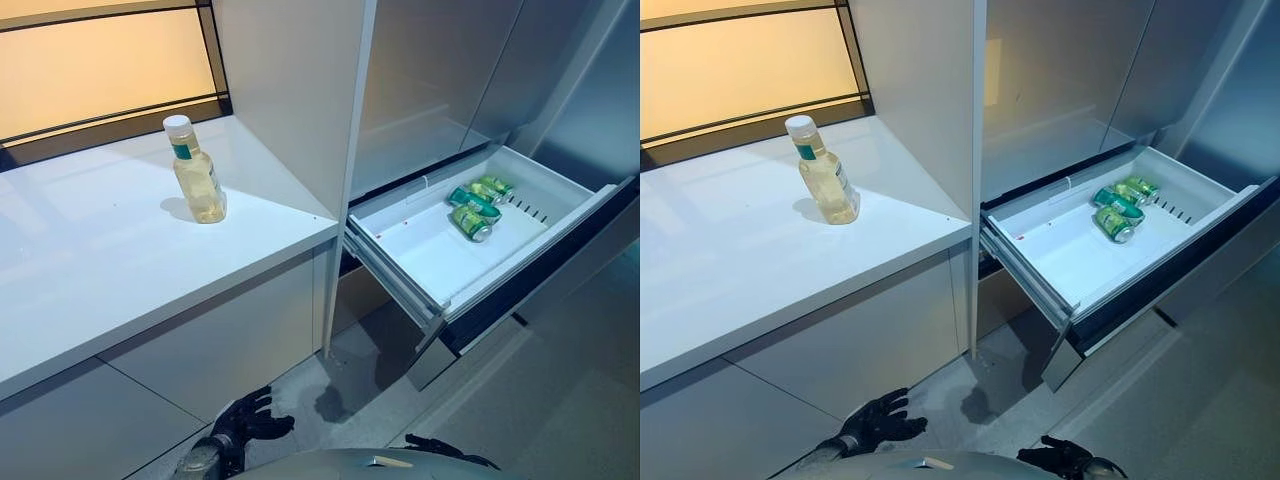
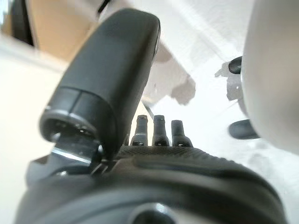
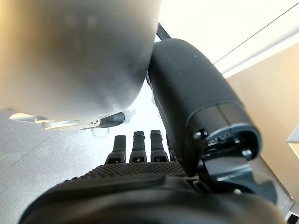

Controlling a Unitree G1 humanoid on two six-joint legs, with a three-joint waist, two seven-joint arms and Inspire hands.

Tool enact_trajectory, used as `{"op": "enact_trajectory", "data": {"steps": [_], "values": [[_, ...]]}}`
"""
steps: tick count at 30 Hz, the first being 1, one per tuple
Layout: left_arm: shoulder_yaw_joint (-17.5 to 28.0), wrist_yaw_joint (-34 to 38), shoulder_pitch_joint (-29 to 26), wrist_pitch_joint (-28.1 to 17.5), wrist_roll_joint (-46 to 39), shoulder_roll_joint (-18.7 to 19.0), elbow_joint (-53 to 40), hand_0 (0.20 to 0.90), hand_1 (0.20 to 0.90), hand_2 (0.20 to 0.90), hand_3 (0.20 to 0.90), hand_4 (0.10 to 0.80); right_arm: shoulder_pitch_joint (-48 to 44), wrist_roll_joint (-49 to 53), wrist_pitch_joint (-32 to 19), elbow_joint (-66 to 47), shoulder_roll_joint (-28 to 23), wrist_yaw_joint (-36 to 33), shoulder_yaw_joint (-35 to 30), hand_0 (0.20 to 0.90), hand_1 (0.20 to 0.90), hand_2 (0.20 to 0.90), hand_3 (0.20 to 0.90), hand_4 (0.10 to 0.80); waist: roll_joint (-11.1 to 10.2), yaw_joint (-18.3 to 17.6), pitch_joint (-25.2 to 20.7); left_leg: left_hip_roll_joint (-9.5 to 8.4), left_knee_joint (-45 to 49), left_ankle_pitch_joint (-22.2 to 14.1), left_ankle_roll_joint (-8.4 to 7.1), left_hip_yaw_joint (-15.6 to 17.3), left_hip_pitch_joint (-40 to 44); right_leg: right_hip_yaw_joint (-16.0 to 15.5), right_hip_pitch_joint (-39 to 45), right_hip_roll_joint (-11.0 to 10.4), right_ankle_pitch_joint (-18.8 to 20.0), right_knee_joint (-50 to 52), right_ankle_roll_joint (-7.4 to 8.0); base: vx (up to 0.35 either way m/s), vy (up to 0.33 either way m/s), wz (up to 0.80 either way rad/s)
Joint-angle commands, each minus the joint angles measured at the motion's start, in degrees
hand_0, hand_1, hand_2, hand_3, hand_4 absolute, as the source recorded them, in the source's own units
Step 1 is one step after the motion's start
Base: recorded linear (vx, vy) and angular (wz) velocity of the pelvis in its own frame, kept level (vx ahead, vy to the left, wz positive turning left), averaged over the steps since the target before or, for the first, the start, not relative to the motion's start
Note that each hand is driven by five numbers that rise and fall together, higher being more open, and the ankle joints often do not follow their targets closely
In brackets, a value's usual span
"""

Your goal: Put drinks into fridge and close the fridge

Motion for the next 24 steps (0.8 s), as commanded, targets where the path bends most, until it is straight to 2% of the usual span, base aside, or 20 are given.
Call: {"op": "enact_trajectory", "data": {"steps": [1, 5, 14, 21, 24], "values": [[-2.99, -0.70, -6.58, -7.44, 5.03, -0.32, -4.18, 0.900, 0.900, 0.900, 0.900, 0.800, -0.59, -0.40, 0.13, -0.27, -2.32, 1.25, 2.55, 0.900, 0.900, 0.900, 0.900, 0.800, 1.43, 0.23, 1.03, -2.78, 0.81, -5.78, 1.90, -2.72, -0.26, -5.33, -3.28, -0.58, 1.44, 1.96, 4.46, 0.000, 0.000, 0.00], [-6.63, -1.86, -7.94, -8.10, 7.40, 1.99, -11.43, 0.900, 0.900, 0.900, 0.900, 0.800, -0.83, -0.11, 0.58, -1.50, -3.06, 1.34, 3.52, 0.900, 0.900, 0.900, 0.900, 0.800, 1.67, 0.09, 1.38, -2.72, 0.73, -5.60, 1.77, -2.77, -0.48, -5.36, -3.68, -0.68, 1.53, 2.25, 4.69, -0.034, 0.014, 0.05], [-11.00, -10.17, -11.73, -7.12, 0.12, 6.93, -28.74, 0.900, 0.900, 0.900, 0.900, 0.800, -1.48, 0.58, 1.94, -3.14, -4.65, 1.91, 4.17, 0.900, 0.900, 0.900, 0.900, 0.800, 2.11, 0.14, 1.52, -2.78, 0.44, -5.28, 1.93, -3.41, -0.75, -5.95, -3.86, -0.97, 2.02, 1.95, 4.81, -0.012, 0.010, 0.03], [-12.04, -12.75, -14.41, -6.51, -4.06, 8.68, -40.10, 0.900, 0.900, 0.900, 0.900, 0.800, -1.64, 0.84, 2.47, -3.69, -4.49, 1.33, 4.68, 0.900, 0.900, 0.900, 0.900, 0.800, 2.26, 0.29, 1.32, -2.95, 0.36, -5.33, 2.15, -4.10, -0.87, -6.14, -3.63, -1.10, 2.00, 1.61, 4.70, -0.001, 0.001, 0.00], [-11.82, -14.51, -15.58, -7.38, -9.26, 9.18, -45.16, 0.900, 0.900, 0.900, 0.900, 0.800, -1.41, 0.95, 1.98, -3.61, -4.14, 0.97, 4.92, 0.900, 0.900, 0.900, 0.900, 0.800, 2.30, 0.36, 1.13, -3.10, 0.25, -5.37, 2.26, -4.59, -0.86, -6.18, -3.48, -1.12, 2.06, 1.36, 4.68, 0.000, 0.000, 0.00]]}}
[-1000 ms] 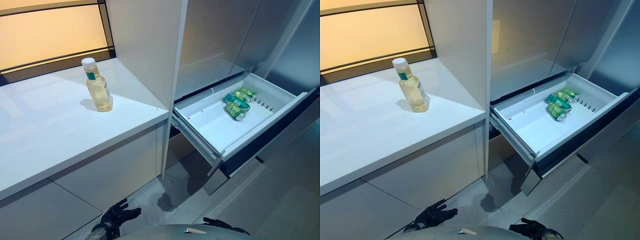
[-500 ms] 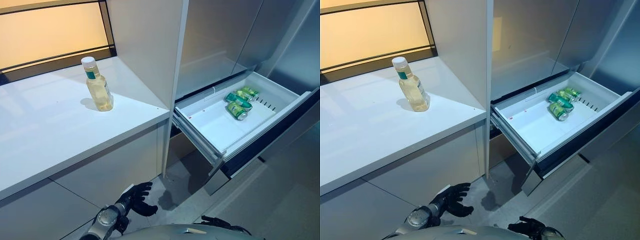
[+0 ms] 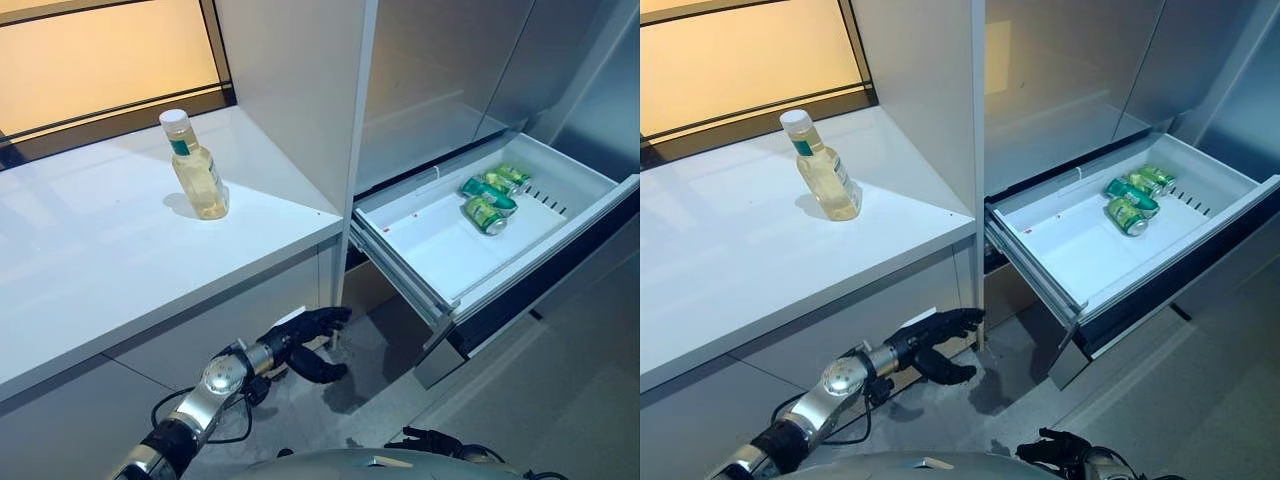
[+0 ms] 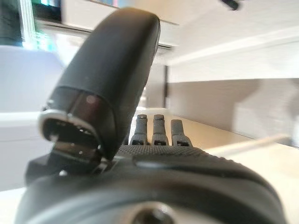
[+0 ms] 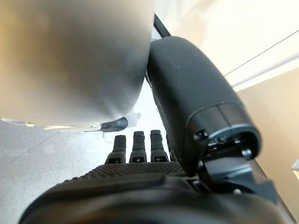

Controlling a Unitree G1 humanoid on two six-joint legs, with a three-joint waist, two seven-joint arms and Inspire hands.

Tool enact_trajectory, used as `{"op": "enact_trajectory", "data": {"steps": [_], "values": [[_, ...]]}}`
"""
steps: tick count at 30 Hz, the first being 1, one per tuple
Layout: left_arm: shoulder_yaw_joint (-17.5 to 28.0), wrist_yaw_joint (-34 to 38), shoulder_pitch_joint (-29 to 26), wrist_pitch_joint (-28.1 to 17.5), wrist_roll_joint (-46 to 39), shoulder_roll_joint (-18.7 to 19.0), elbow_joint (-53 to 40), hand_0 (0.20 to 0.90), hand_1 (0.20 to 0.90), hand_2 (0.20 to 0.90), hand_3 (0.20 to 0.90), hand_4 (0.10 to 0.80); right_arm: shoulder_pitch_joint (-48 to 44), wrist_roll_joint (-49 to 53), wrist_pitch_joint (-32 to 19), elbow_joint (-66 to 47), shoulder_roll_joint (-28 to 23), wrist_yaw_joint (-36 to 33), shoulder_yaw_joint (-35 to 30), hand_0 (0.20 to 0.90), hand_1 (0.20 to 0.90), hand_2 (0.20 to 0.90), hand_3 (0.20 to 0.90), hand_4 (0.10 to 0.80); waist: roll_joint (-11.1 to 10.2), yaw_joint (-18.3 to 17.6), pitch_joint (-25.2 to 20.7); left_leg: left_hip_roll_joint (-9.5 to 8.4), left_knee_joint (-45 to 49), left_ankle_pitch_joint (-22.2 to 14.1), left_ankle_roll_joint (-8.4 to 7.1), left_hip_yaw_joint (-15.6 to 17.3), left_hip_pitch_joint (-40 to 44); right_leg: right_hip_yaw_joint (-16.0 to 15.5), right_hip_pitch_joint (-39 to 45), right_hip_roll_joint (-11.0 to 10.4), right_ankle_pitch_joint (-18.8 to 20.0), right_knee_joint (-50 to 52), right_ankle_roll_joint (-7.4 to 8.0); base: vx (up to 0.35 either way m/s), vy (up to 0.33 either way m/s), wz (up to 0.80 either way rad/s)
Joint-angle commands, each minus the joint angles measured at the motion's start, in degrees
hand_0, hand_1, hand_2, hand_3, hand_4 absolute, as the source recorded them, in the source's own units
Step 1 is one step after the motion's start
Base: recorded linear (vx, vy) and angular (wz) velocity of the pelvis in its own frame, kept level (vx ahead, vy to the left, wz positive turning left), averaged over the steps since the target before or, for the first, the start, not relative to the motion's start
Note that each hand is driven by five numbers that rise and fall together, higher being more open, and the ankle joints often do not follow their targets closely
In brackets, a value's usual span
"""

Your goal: Put drinks into fridge and close the fridge

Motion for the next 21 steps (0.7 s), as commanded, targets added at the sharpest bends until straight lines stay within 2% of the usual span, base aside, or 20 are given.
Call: {"op": "enact_trajectory", "data": {"steps": [1, 5, 8, 12, 16, 21], "values": [[-0.21, -2.17, -8.83, -4.41, -9.77, -1.71, -8.56, 0.900, 0.900, 0.900, 0.900, 0.800, -0.63, 0.89, -0.64, -0.07, -2.37, -0.03, 1.96, 0.900, 0.900, 0.900, 0.900, 0.800, 0.75, 0.70, -0.27, -2.89, 0.30, -5.48, 2.37, -3.14, -0.04, -4.61, -3.67, -0.94, 2.01, 2.14, 4.64, -0.015, -0.006, 0.04], [1.03, -3.91, -9.40, -5.00, -16.04, -1.32, -15.47, 0.900, 0.900, 0.900, 0.900, 0.800, -0.01, 1.00, -1.79, 0.55, -1.87, -0.33, 1.84, 0.900, 0.900, 0.900, 0.900, 0.800, 0.75, 0.95, -0.35, -2.94, 0.28, -5.67, 2.46, -3.71, -0.04, -4.66, -3.43, -0.99, 1.94, 1.89, 4.57, -0.013, -0.015, 0.05], [1.65, -4.75, -7.43, -8.64, -18.09, 0.25, -19.59, 0.900, 0.900, 0.900, 0.900, 0.800, 0.64, 0.70, -2.58, 0.03, -1.23, -0.78, 1.05, 0.900, 0.900, 0.900, 0.900, 0.800, 0.62, 1.37, -0.10, -2.93, 0.28, -5.11, 2.27, -3.87, -0.78, -4.72, -4.06, -0.99, 2.25, 1.96, 4.48, -0.062, -0.022, 0.09], [10.16, -12.19, -2.70, -10.11, -26.51, 4.49, -27.27, 0.900, 0.900, 0.900, 0.900, 0.800, 3.60, 0.69, -2.54, -3.65, -1.87, -1.46, -0.51, 0.900, 0.900, 0.900, 0.900, 0.800, 0.98, 2.09, 0.78, -3.19, 0.28, -5.27, 2.31, -4.71, -0.59, -5.46, -3.35, -1.35, 2.16, 1.49, 4.46, -0.037, 0.026, 0.04], [17.42, -11.14, -1.46, -7.42, -28.70, 6.92, -35.22, 0.900, 0.900, 0.900, 0.900, 0.800, 5.56, 1.11, -4.36, -3.45, -1.47, -1.87, -1.34, 0.900, 0.900, 0.900, 0.900, 0.800, 1.02, 3.15, 0.56, -3.35, 0.28, -5.16, 2.26, -5.75, -0.90, -5.95, -3.17, -1.51, 2.16, 1.23, 4.36, -0.003, -0.008, 0.04], [24.10, -6.75, -1.95, -6.60, -29.38, 8.64, -38.22, 0.900, 0.900, 0.900, 0.900, 0.800, 6.55, 1.94, -6.71, -1.76, -1.16, -1.59, -1.92, 0.900, 0.900, 0.900, 0.900, 0.800, 0.80, 4.10, 0.23, -3.39, 0.28, -5.01, 2.10, -6.58, -1.24, -6.22, -3.05, -1.56, 2.24, 0.85, 4.22, 0.001, -0.019, 0.12]]}}
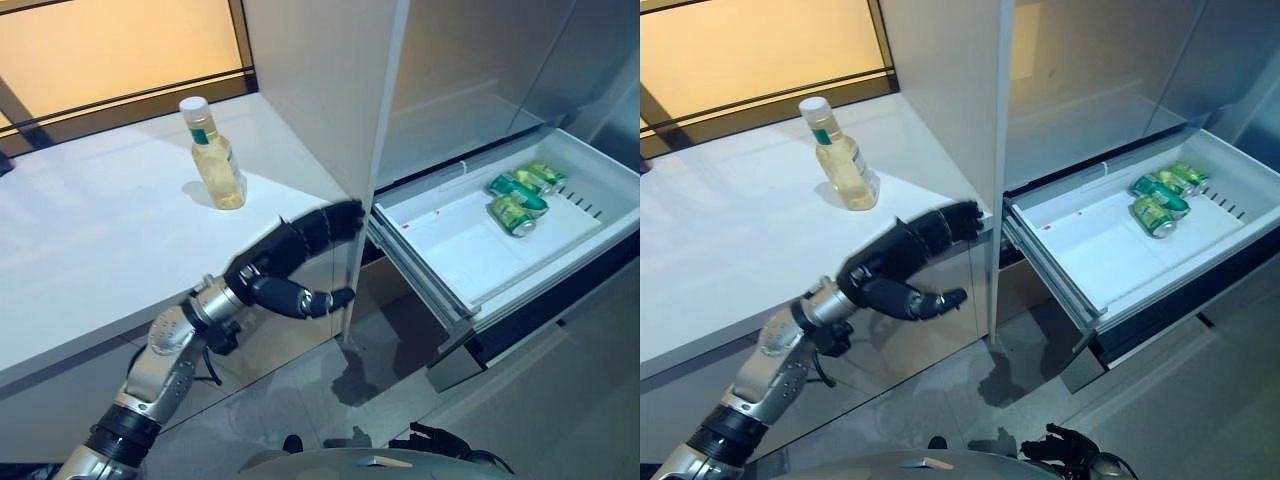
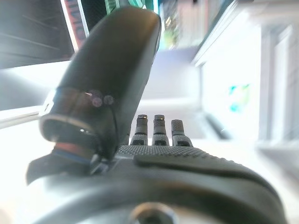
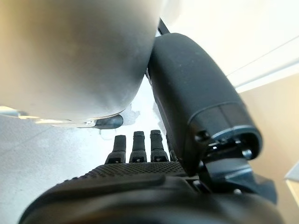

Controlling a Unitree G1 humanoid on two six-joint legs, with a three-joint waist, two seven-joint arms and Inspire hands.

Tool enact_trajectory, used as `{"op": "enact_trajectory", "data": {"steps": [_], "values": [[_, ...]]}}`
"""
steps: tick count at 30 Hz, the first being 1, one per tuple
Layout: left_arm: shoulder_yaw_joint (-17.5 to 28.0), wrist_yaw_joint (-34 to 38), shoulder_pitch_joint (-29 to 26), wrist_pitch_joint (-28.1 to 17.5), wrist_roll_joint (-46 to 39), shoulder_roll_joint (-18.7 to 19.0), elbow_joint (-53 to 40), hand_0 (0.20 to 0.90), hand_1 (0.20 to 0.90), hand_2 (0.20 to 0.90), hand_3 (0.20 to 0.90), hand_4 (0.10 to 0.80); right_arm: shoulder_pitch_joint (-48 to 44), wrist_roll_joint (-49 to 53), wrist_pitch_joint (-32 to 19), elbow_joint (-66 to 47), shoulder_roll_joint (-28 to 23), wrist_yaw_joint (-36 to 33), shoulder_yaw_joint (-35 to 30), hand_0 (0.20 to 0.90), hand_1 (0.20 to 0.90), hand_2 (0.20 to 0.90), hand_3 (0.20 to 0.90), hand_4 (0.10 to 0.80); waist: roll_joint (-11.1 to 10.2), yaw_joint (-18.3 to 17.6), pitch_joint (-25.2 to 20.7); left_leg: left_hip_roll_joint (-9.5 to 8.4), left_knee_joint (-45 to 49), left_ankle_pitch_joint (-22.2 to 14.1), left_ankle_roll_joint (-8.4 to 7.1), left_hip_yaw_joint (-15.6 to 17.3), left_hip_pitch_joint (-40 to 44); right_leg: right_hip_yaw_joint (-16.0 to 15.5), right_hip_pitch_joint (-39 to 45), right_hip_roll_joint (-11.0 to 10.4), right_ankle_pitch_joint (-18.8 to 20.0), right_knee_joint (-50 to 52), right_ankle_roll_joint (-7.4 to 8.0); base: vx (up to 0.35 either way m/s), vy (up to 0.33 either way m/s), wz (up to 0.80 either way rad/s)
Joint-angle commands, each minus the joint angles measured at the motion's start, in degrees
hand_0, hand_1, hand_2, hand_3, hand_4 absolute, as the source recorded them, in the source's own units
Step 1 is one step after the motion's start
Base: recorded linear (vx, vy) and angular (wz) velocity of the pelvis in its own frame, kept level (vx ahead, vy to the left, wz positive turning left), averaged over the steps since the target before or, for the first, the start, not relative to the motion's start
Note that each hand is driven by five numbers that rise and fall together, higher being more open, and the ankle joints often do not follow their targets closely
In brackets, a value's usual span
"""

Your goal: Put drinks into fridge and close the fridge

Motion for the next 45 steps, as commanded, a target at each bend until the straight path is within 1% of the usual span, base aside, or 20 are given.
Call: {"op": "enact_trajectory", "data": {"steps": [1, 4, 6, 10, 15, 19, 21, 23, 24, 26, 30, 37, 40, 43, 44, 45], "values": [[5.33, 3.76, -4.61, -3.92, -3.79, 0.04, -5.92, 0.900, 0.900, 0.900, 0.900, 0.800, 1.65, 1.85, -2.12, 1.87, -0.49, 0.19, 0.07, 0.900, 0.900, 0.900, 0.900, 0.800, -0.12, 0.86, -1.83, -2.65, 0.13, -5.40, 1.92, -3.61, -0.62, -3.32, -3.84, -1.04, 2.31, 1.29, 4.11, 0.005, -0.025, 0.07], [8.40, 5.77, -3.91, -4.39, -1.88, 0.36, -5.94, 0.900, 0.900, 0.900, 0.900, 0.800, 1.79, 2.40, -2.65, 2.37, -0.42, 0.34, -0.12, 0.900, 0.900, 0.900, 0.900, 0.800, -0.28, 1.30, -1.94, -2.71, 0.13, -5.28, 1.86, -4.03, -0.81, -3.42, -3.89, -0.99, 2.26, 1.23, 3.99, 0.000, 0.000, 0.00], [9.56, 6.24, -3.57, -4.63, -1.10, 0.48, -5.78, 0.900, 0.900, 0.900, 0.900, 0.800, 1.74, 2.63, -2.75, 2.68, -0.40, 0.28, -0.24, 0.900, 0.900, 0.900, 0.900, 0.800, -0.28, 1.46, -2.02, -2.77, 0.13, -5.23, 1.84, -4.25, -0.91, -3.43, -3.90, -0.95, 2.24, 1.17, 3.92, 0.000, 0.000, 0.00], [12.44, 9.39, -2.52, -5.07, 1.12, 0.87, -5.39, 0.900, 0.900, 0.900, 0.900, 0.800, 1.62, 2.64, -2.74, 3.22, -0.56, 0.22, -0.74, 0.900, 0.900, 0.900, 0.900, 0.800, -0.24, 1.83, -2.09, -2.82, 0.14, -5.16, 1.79, -4.49, -0.96, -3.47, -3.82, -0.89, 2.13, 1.09, 3.77, 0.001, 0.001, 0.01], [16.43, 18.28, -0.26, -5.37, 5.25, 1.34, -2.60, 0.900, 0.900, 0.900, 0.900, 0.800, 1.72, 2.71, -2.05, 3.07, -0.77, -0.19, -1.28, 0.900, 0.900, 0.900, 0.900, 0.800, -0.13, 2.28, -2.16, -2.93, 0.26, -5.13, 1.75, -4.88, -0.98, -3.44, -3.75, -0.85, 1.91, 1.14, 3.64, 0.000, 0.000, 0.00], [19.02, 23.74, 1.85, -5.08, 8.14, 0.09, -0.05, 0.900, 0.900, 0.900, 0.900, 0.800, 1.54, 2.92, -1.35, 2.94, -0.88, -0.21, -1.76, 0.900, 0.900, 0.900, 0.900, 0.800, -0.19, 2.74, -2.20, -3.04, 0.25, -5.08, 1.74, -5.31, -1.00, -3.50, -3.69, -0.87, 1.79, 1.13, 3.51, 0.000, 0.000, 0.00], [19.95, 25.57, 2.72, -4.87, 9.91, -0.67, 0.75, 0.900, 0.900, 0.900, 0.900, 0.800, 1.49, 3.01, -1.02, 2.70, -0.80, -0.32, -2.03, 0.900, 0.900, 0.900, 0.900, 0.800, -0.23, 2.93, -2.14, -3.03, 0.29, -5.07, 1.72, -5.38, -1.03, -3.60, -3.61, -0.89, 1.75, 1.10, 3.46, 0.007, -0.001, 0.04], [20.65, 26.72, 3.36, -4.56, 9.93, -1.33, 1.40, 0.900, 0.900, 0.900, 0.900, 0.800, 1.43, 3.02, -0.47, 2.23, -0.76, -0.54, -2.38, 0.900, 0.900, 0.900, 0.900, 0.800, -0.25, 3.05, -2.09, -3.07, 0.28, -5.04, 1.71, -5.56, -1.01, -3.66, -3.53, -0.92, 1.70, 1.07, 3.43, -0.005, 0.000, 0.10], [21.16, 27.47, 3.72, -3.98, 10.83, -1.79, 1.63, 0.900, 0.900, 0.900, 0.900, 0.800, 1.39, 3.10, -0.14, 1.97, -0.78, -0.65, -2.47, 0.900, 0.900, 0.900, 0.900, 0.800, -0.24, 3.10, -1.98, -3.11, 0.28, -4.51, 1.69, -5.52, -1.32, -3.79, -3.86, -1.02, 2.03, 1.22, 3.38, -0.020, 0.006, 0.15], [21.38, 28.18, 4.11, -3.96, 11.62, -1.83, 2.06, 0.900, 0.900, 0.900, 0.900, 0.800, 1.34, 3.13, 0.18, 1.84, -0.68, -0.90, -2.66, 0.900, 0.900, 0.900, 0.900, 0.800, -0.17, 3.18, -2.06, -3.08, 0.28, -4.99, 1.66, -5.64, -1.01, -3.81, -3.48, -0.97, 1.65, 1.09, 3.41, 0.024, 0.000, 0.11], [22.16, 30.66, 4.61, -3.52, 12.70, -2.19, 3.03, 0.900, 0.900, 0.900, 0.900, 0.800, 1.29, 2.97, 0.91, 1.32, -0.74, -1.08, -2.97, 0.900, 0.900, 0.900, 0.900, 0.800, -0.10, 3.18, -2.10, -3.09, 0.26, -4.40, 1.56, -5.61, -1.32, -3.92, -3.82, -1.07, 2.03, 1.19, 3.41, 0.000, 0.003, 0.02], [23.68, 38.80, 5.03, -0.74, 14.76, -3.34, 4.82, 0.900, 0.900, 0.900, 0.900, 0.800, 1.42, 2.71, 1.65, 0.79, -0.67, -1.23, -3.31, 0.900, 0.900, 0.900, 0.900, 0.800, -0.23, 3.23, -2.04, -3.19, 0.32, -4.36, 1.50, -5.98, -1.17, -4.14, -3.58, -1.09, 1.92, 1.19, 3.37, 0.000, 0.000, 0.00], [23.65, 41.06, 4.77, 0.05, 16.27, -4.22, 4.65, 0.900, 0.900, 0.900, 0.900, 0.800, 1.37, 2.59, 1.93, 0.56, -0.51, -1.44, -3.22, 0.900, 0.900, 0.900, 0.900, 0.800, -0.33, 3.22, -2.09, -3.18, 0.36, -4.38, 1.45, -6.04, -1.20, -4.24, -3.52, -1.12, 1.83, 1.20, 3.33, 0.000, 0.000, 0.00], [23.04, 41.39, 3.58, 0.76, 16.51, -4.44, 4.06, 0.900, 0.900, 0.900, 0.900, 0.800, 1.22, 2.69, 2.31, 0.31, -0.31, -1.72, -2.88, 0.900, 0.900, 0.900, 0.900, 0.800, -0.44, 3.01, -2.17, -3.13, 0.31, -4.96, 1.45, -6.12, -0.71, -4.20, -3.02, -1.03, 1.40, 1.08, 3.34, 0.042, -0.014, 0.03], [22.62, 41.78, 2.94, 1.26, 16.96, -4.44, 3.61, 0.900, 0.900, 0.900, 0.900, 0.800, 1.13, 2.65, 2.58, 0.12, -0.37, -1.73, -2.82, 0.900, 0.900, 0.900, 0.900, 0.800, -0.45, 2.85, -2.17, -3.20, 0.31, -4.41, 1.44, -6.05, -0.97, -4.24, -3.38, -1.08, 1.84, 1.25, 3.34, 0.029, -0.010, 0.06], [22.08, 42.03, 2.34, 1.67, 17.37, -4.36, 3.42, 0.900, 0.900, 0.900, 0.900, 0.800, 1.03, 2.72, 2.58, 0.29, -0.26, -1.85, -2.66, 0.900, 0.900, 0.900, 0.900, 0.800, -0.43, 2.75, -2.32, -3.12, 0.26, -4.97, 1.40, -6.07, -0.58, -4.17, -2.97, -0.99, 1.46, 1.07, 3.38, 0.030, -0.005, 0.07]]}}
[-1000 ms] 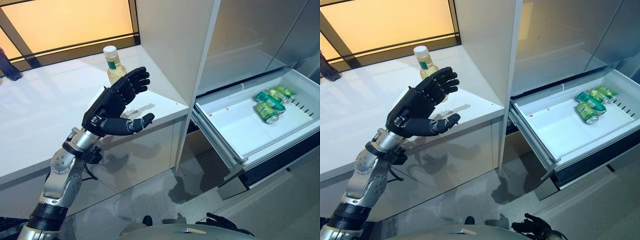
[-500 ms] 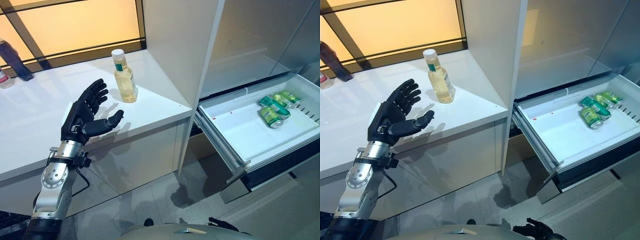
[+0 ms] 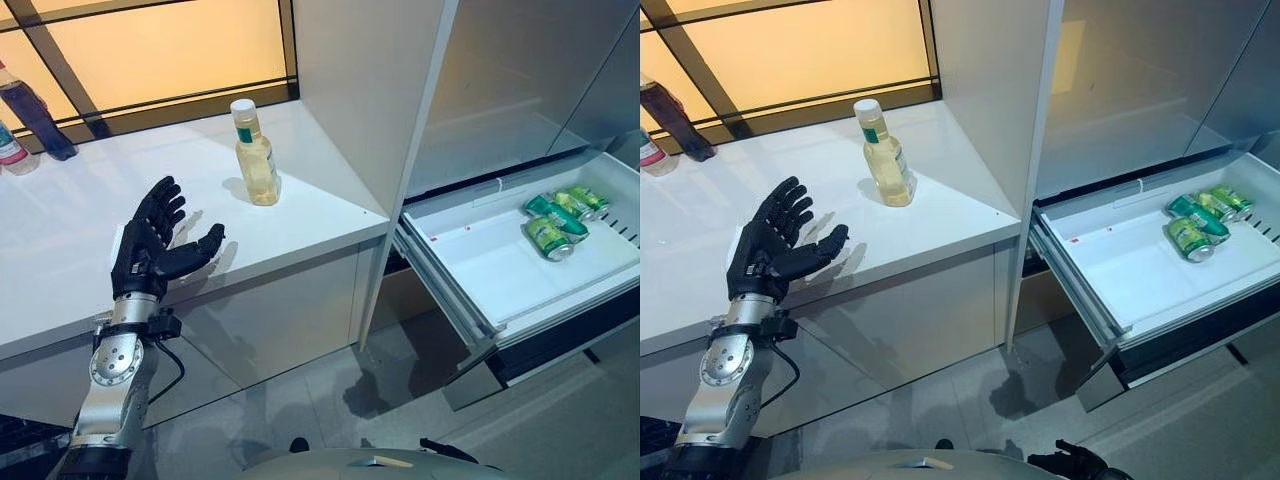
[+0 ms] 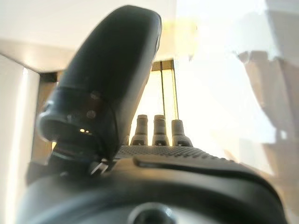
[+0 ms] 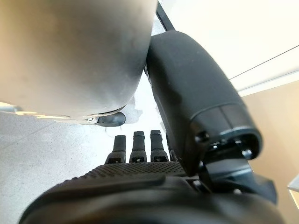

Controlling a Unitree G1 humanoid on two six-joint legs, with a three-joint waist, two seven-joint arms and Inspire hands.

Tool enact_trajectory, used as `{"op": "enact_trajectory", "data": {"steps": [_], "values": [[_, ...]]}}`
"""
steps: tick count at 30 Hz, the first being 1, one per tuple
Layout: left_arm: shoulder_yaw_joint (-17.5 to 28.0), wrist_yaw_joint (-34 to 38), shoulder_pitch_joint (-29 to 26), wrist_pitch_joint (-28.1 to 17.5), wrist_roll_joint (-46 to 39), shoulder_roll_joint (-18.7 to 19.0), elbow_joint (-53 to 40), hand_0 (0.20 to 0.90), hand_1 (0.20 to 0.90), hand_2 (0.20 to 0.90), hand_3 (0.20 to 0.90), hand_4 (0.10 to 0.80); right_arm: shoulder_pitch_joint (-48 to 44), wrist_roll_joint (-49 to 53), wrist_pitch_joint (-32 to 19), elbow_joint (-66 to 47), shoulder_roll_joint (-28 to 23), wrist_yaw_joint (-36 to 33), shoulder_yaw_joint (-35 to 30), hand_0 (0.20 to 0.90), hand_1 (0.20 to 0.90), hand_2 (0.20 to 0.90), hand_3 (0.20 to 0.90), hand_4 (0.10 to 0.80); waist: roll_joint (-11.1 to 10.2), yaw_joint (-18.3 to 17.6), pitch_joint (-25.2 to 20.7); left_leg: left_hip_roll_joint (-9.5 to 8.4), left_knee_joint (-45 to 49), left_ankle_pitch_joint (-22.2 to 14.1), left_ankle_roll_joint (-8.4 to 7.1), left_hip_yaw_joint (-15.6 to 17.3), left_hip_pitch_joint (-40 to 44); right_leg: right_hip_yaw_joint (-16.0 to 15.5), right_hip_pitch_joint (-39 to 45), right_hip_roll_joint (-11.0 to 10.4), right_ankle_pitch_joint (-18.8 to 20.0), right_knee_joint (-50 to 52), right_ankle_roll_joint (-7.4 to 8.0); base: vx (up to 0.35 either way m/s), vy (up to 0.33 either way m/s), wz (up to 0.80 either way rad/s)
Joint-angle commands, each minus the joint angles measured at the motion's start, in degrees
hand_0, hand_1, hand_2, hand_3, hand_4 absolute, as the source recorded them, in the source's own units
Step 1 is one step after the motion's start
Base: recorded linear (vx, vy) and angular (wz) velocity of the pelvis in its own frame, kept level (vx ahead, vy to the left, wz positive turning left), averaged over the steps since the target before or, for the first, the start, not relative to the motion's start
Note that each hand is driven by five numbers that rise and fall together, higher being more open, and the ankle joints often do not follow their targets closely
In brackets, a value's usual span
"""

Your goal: Put drinks into fridge and close the fridge

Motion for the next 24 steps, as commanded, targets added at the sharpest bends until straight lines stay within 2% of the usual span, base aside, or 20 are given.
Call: {"op": "enact_trajectory", "data": {"steps": [1, 9, 14, 24], "values": [[4.72, 2.22, -8.99, -2.78, 3.05, 2.37, -3.94, 0.900, 0.900, 0.900, 0.900, 0.800, -0.26, 1.50, 0.96, -1.33, -0.26, -0.67, 0.03, 0.900, 0.900, 0.900, 0.900, 0.800, -1.28, -0.57, 0.01, -2.60, 0.20, -5.98, 1.29, -3.32, 0.86, -1.94, -2.55, -0.82, 1.53, 1.29, 3.44, 0.025, -0.001, 0.07], [1.33, 6.26, -15.28, 3.14, 3.36, 3.85, -4.01, 0.900, 0.900, 0.900, 0.900, 0.800, -0.84, 0.79, 1.48, -0.88, -0.30, -0.83, 1.29, 0.900, 0.900, 0.900, 0.900, 0.800, -1.21, -1.95, -0.79, -2.61, 0.18, -6.17, 1.40, -2.67, 1.11, -1.14, -2.75, -0.69, 1.63, 1.32, 3.67, 0.013, 0.001, 0.01], [-0.41, 8.09, -19.25, 4.73, 3.23, 4.88, -3.07, 0.900, 0.900, 0.900, 0.900, 0.800, -1.17, 0.12, 1.95, -0.93, -0.23, -1.01, 2.09, 0.900, 0.900, 0.900, 0.900, 0.800, -1.11, -2.86, -1.16, -2.61, 0.18, -5.77, 1.50, -2.05, 1.18, -0.52, -3.10, -0.61, 2.07, 1.58, 3.77, 0.004, 0.003, -0.04], [-3.44, 6.95, -23.94, 7.78, 4.89, 6.25, -0.59, 0.900, 0.900, 0.900, 0.900, 0.800, -1.24, -0.71, 1.92, -0.31, -0.07, -1.00, 2.86, 0.900, 0.900, 0.900, 0.900, 0.800, -0.72, -4.15, -1.99, -2.52, 0.11, -6.61, 1.61, -1.29, 1.88, 0.50, -2.73, -0.22, 1.64, 1.28, 3.89, 0.017, 0.001, -0.05]]}}
